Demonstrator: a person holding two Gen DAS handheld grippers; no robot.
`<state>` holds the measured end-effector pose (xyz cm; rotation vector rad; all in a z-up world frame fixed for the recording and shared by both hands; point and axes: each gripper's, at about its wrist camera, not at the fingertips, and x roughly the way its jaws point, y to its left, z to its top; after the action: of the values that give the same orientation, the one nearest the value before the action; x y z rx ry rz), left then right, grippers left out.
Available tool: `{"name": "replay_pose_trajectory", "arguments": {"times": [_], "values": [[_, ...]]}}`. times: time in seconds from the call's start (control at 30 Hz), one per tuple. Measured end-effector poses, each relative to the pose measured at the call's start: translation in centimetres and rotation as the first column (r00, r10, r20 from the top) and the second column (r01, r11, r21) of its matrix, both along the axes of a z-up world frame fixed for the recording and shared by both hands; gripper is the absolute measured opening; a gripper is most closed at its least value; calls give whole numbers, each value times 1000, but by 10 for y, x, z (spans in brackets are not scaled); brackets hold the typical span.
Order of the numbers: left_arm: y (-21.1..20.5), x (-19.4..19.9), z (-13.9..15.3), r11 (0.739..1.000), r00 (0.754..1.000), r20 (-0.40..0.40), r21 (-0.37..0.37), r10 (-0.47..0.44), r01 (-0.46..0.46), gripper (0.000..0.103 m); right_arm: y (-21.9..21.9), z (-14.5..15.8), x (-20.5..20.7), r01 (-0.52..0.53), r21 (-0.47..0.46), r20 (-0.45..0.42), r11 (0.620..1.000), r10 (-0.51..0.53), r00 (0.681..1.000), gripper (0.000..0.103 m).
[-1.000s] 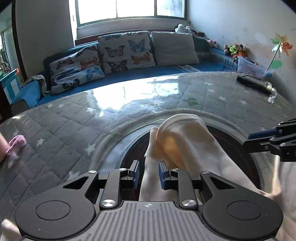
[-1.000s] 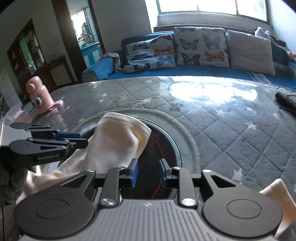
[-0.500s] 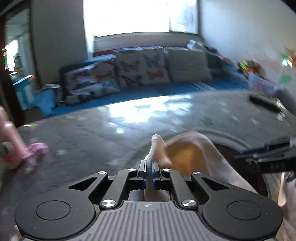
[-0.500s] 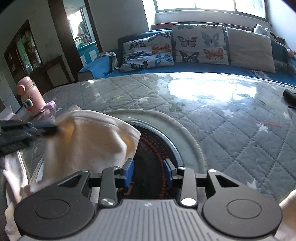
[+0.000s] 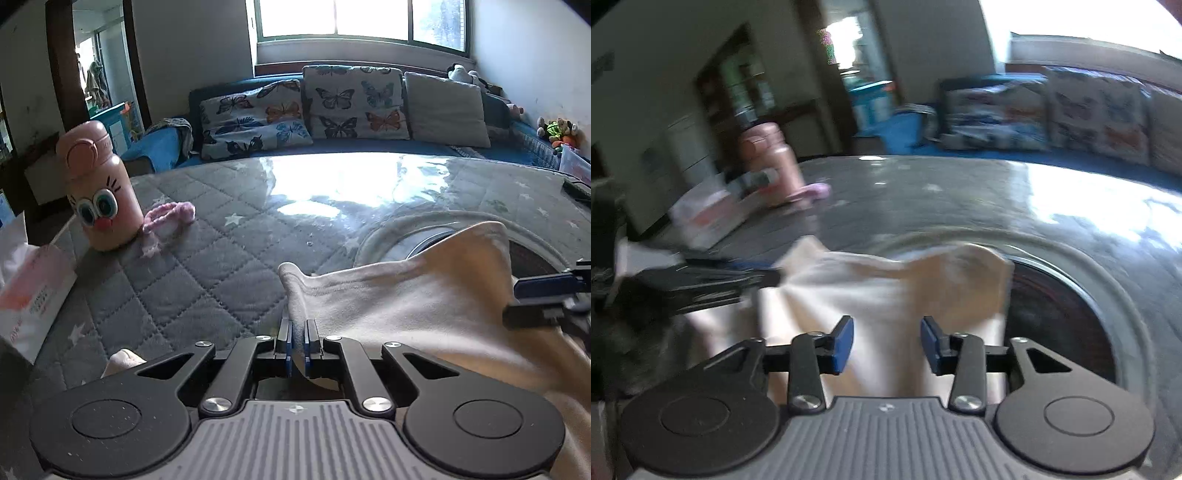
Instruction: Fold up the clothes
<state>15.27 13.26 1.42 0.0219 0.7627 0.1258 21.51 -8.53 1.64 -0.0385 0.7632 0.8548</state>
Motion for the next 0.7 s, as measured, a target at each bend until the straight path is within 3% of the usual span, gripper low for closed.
{"name": "replay_pose_trajectory", "arguments": {"times": [0.13, 0.2, 0.3, 0.7], "values": [[1, 1, -2, 1000, 1000, -5, -9, 3, -3, 10, -11, 15, -2, 36, 53, 22, 998, -37, 999, 41], [2, 1, -3, 1000, 1000, -6, -13, 3, -3, 10, -20, 18, 7, 94, 37, 36, 995, -95, 995, 41], [3, 2, -4, 1000, 1000, -4, -20, 4, -4, 10, -29, 12, 25, 164, 20, 9, 986, -164, 986, 41], [5, 5, -8, 1000, 1000, -14, -29, 10, -10, 10, -36, -23, 63, 228, 9, -63, 974, -227, 972, 40]]}}
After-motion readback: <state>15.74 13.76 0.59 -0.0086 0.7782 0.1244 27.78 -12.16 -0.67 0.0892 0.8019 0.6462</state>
